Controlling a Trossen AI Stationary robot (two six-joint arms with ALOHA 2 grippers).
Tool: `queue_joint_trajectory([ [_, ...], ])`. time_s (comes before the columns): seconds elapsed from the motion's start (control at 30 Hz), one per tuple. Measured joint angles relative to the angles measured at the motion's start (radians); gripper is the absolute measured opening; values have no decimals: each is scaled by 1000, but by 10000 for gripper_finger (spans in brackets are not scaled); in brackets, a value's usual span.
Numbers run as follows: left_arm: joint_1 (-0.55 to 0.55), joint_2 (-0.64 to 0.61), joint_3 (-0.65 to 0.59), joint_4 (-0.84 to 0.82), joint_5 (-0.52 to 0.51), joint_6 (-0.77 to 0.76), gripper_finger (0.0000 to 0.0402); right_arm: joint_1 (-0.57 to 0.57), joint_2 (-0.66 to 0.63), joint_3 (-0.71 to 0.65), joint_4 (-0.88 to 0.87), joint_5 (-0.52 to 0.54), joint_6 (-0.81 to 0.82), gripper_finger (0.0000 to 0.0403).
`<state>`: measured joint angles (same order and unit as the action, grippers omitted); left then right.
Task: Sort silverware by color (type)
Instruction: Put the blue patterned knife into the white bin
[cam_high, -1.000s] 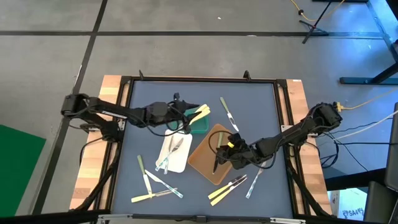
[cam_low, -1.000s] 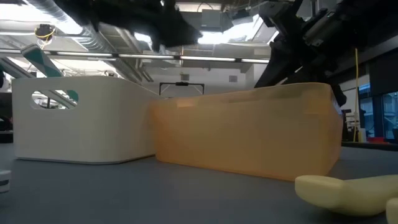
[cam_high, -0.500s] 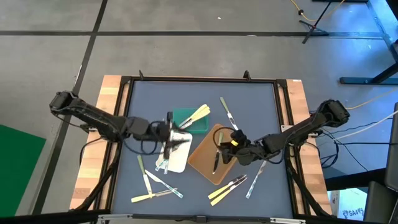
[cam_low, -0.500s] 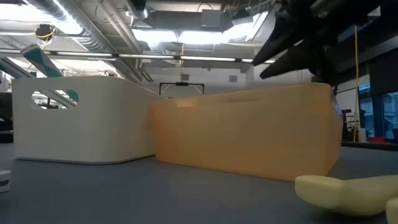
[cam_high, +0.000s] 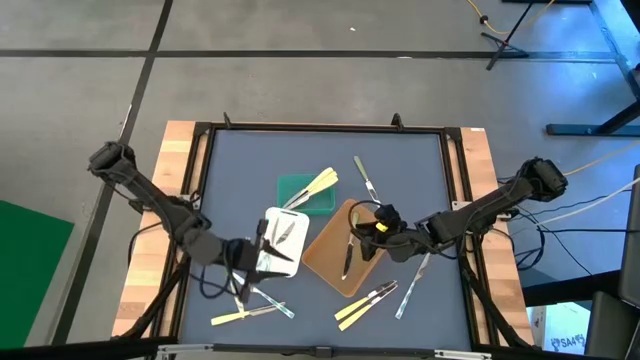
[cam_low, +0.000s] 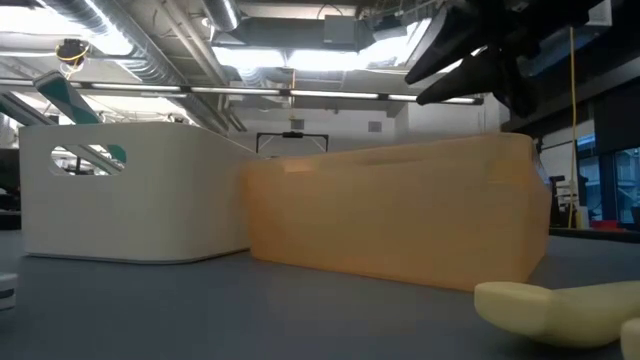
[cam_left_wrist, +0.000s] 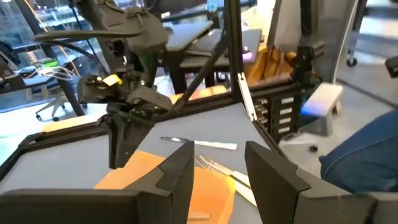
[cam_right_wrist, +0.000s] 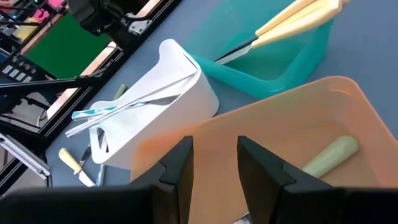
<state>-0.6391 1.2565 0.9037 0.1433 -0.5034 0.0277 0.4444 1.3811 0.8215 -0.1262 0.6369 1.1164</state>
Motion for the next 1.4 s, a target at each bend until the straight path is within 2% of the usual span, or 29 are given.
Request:
queue_joint_trajectory([
  [0.17, -37, 89, 109, -111, -17, -29, 137, 0, 0, 0, -1, 0, 0, 111],
  [0.37, -69, 192, 236, -295, 0, -157, 137, 0, -7, 0, -2, -1, -48, 111],
  [0.57, -103, 293, 335, -452, 108, -281, 137, 0, -15, 0, 0, -19, -77, 111],
  [0.7, -128, 352, 354, -544, 217, -290, 137, 0, -19, 0, 1, -28, -79, 111],
  [0.83, -155, 405, 356, -584, 263, -291, 137, 0, -20, 0, 0, -29, -80, 111],
  [1.27, -167, 533, 356, -666, 251, -291, 137, 0, -20, 0, -1, -54, -80, 111],
  [1.4, -167, 555, 356, -718, 219, -345, 137, 0, -20, 0, -3, -54, -81, 111],
])
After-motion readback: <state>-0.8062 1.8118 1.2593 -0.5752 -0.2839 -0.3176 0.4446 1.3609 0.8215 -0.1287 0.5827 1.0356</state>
